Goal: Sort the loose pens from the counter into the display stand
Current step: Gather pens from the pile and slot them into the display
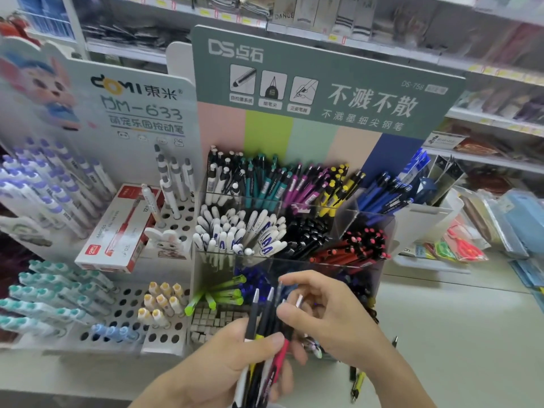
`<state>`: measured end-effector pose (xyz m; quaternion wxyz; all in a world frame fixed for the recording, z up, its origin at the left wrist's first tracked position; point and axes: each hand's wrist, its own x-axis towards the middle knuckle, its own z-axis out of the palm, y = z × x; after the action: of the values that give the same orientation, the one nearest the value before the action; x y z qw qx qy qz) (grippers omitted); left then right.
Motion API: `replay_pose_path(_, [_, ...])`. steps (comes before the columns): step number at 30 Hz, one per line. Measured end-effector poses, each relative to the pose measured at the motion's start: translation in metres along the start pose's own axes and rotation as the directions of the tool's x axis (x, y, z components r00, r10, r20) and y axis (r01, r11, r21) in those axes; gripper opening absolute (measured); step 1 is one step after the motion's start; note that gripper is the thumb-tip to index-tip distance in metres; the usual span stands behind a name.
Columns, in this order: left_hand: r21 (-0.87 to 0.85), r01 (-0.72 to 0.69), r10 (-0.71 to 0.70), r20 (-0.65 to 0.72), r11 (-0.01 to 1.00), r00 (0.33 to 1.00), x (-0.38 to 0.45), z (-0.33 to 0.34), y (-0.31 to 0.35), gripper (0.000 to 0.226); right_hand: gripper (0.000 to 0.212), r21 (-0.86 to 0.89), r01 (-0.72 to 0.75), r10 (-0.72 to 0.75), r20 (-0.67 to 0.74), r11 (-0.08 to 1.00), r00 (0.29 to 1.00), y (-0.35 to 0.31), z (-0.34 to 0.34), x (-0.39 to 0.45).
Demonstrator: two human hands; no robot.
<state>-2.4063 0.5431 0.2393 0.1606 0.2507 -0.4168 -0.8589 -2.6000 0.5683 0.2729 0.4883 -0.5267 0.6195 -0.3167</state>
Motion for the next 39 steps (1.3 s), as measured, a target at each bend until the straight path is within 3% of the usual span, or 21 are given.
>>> replay_pose_path(3, [0.111,-0.025,0.018,0.064,0.994,0.998,-0.001,-0.001,-0.001,0.032,0.004,-0.017,0.054,-0.054,0.030,0.998,0.998,-0.005,0.002,0.002])
replay_pose_path(6, [0.148,-0.048,0.035,0.084,0.988,0.996,-0.002,-0.001,-0.003,0.026,0.006,0.069,0.064,-0.064,-0.004,0.996,0.998,-0.010,0.004,0.002])
replay_pose_path(8, [0.135,-0.030,0.022,0.060,0.990,0.998,-0.003,-0.004,-0.004,0.035,0.005,0.104,0.076,-0.066,-0.098,0.992,0.993,-0.011,-0.001,0.003])
replay_pose_path(13, [0.235,-0.083,0.088,-0.014,0.968,0.996,-0.006,-0.012,-0.007,0.038,0.024,0.123,0.189,-0.168,-0.163,0.974,0.972,-0.017,-0.010,0.000])
replay_pose_path(17, [0.174,-0.017,0.045,-0.160,0.985,0.986,-0.009,-0.013,-0.010,0.049,0.021,0.226,0.315,-0.211,-0.389,0.922,0.897,-0.021,-0.016,-0.002])
replay_pose_path(19, [0.002,-0.047,0.045,-0.336,0.999,0.941,-0.006,-0.011,-0.014,0.046,0.029,0.331,0.346,-0.169,-0.462,0.878,0.871,-0.022,-0.027,-0.003])
replay_pose_path(21, [-0.146,-0.183,0.081,-0.528,0.972,0.846,-0.004,-0.009,-0.014,0.040,0.040,0.388,0.316,-0.138,-0.423,0.866,0.896,-0.024,-0.035,-0.006])
replay_pose_path(23, [-0.154,-0.290,0.128,-0.639,0.945,0.758,-0.003,-0.007,-0.010,0.027,0.028,0.393,0.207,-0.077,-0.320,0.896,0.944,-0.017,-0.031,-0.009])
replay_pose_path(26, [-0.068,-0.312,0.188,-0.673,0.948,0.716,0.004,0.001,0.000,0.034,0.020,0.407,0.082,-0.011,-0.172,0.910,0.985,-0.004,0.001,-0.012])
replay_pose_path(30, [0.044,-0.272,0.238,-0.631,0.961,0.739,0.012,0.016,0.013,0.038,0.012,0.358,0.040,0.000,-0.110,0.933,0.994,0.002,0.018,-0.015])
replay_pose_path(32, [0.144,-0.216,0.259,-0.602,0.966,0.755,0.010,0.018,0.019,0.035,0.008,0.291,0.099,-0.068,-0.114,0.951,0.991,-0.002,0.009,-0.015])
replay_pose_path(35, [0.227,-0.098,0.203,-0.503,0.969,0.840,0.009,0.020,0.029,0.043,0.019,0.292,0.210,-0.142,-0.236,0.933,0.961,-0.011,-0.009,-0.008])
replay_pose_path(37, [0.291,-0.054,0.176,-0.413,0.955,0.894,0.008,0.027,0.035,0.040,0.026,0.280,0.273,-0.210,-0.235,0.920,0.949,-0.016,-0.018,-0.002])
replay_pose_path(39, [0.328,-0.047,0.185,-0.402,0.943,0.897,0.008,0.032,0.039,0.037,0.023,0.231,0.334,-0.292,-0.199,0.914,0.936,-0.022,-0.025,0.000])
